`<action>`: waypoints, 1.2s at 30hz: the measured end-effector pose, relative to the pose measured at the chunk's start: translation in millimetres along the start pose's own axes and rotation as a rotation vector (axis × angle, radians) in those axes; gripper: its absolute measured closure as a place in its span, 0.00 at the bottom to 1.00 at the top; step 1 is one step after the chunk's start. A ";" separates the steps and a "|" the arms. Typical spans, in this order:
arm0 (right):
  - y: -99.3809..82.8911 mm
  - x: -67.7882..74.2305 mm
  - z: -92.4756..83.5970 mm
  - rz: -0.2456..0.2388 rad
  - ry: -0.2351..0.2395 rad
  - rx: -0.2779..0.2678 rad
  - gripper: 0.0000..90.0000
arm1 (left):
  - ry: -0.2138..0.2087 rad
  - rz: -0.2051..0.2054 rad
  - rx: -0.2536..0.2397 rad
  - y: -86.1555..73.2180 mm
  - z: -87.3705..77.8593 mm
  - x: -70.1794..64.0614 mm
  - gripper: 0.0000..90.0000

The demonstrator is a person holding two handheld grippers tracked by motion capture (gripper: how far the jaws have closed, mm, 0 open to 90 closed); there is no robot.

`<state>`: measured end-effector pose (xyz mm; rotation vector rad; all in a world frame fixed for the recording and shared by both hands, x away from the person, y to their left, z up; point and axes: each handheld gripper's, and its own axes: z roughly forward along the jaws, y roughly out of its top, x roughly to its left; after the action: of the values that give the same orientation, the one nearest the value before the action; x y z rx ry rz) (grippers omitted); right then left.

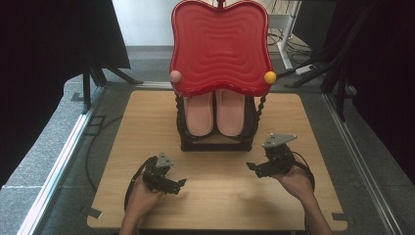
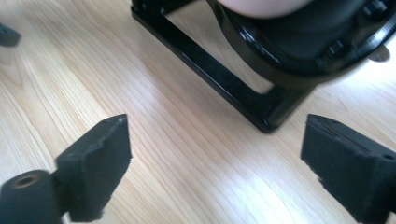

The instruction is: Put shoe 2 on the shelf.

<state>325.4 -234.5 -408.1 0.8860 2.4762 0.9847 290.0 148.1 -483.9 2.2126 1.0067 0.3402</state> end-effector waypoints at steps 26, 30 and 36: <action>-94.6 -42.8 11.6 0.195 -0.128 0.038 0.00 | 0.017 -0.027 0.012 -17.5 7.1 13.3 0.00; -105.9 -43.8 20.2 0.226 -0.117 0.039 0.00 | 0.014 -0.033 0.032 -20.6 12.5 15.1 0.00; -114.3 -40.5 30.6 0.228 -0.103 0.073 0.00 | 0.010 -0.044 0.050 -21.8 15.0 15.7 0.00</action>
<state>322.5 -310.6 -507.2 1.2326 2.3759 0.8977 295.4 163.1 -510.3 2.2314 1.0782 0.3098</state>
